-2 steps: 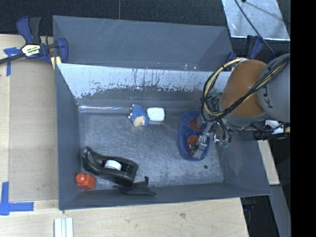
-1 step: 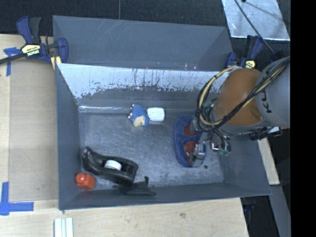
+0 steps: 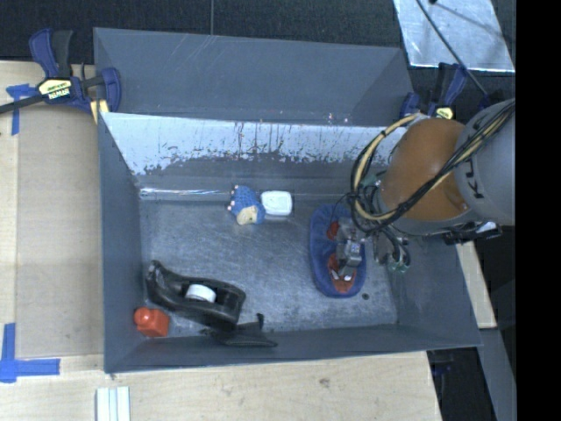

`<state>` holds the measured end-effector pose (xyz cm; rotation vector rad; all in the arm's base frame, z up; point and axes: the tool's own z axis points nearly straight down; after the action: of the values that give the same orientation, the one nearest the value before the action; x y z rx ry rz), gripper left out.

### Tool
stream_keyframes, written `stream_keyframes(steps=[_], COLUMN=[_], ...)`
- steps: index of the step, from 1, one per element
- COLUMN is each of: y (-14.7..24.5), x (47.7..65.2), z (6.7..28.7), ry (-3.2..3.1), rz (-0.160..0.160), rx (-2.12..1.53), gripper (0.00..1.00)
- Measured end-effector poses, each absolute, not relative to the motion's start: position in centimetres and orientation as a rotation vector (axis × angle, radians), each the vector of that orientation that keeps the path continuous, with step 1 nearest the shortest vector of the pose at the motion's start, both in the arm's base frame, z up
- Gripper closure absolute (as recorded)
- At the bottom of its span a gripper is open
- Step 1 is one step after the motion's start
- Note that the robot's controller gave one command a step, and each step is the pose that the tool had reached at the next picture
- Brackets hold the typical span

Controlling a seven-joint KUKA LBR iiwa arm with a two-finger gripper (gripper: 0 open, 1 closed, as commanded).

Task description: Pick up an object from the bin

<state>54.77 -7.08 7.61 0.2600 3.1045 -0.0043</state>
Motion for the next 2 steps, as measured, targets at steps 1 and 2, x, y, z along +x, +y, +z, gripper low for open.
stream_keyframes(steps=[1,2], y=[-6.4,0.3], x=[53.2,60.9], z=[21.0,12.6], ry=[3.114,3.126], rz=[-0.001,0.005], rx=[0.310,0.256], gripper=[1.00,1.00])
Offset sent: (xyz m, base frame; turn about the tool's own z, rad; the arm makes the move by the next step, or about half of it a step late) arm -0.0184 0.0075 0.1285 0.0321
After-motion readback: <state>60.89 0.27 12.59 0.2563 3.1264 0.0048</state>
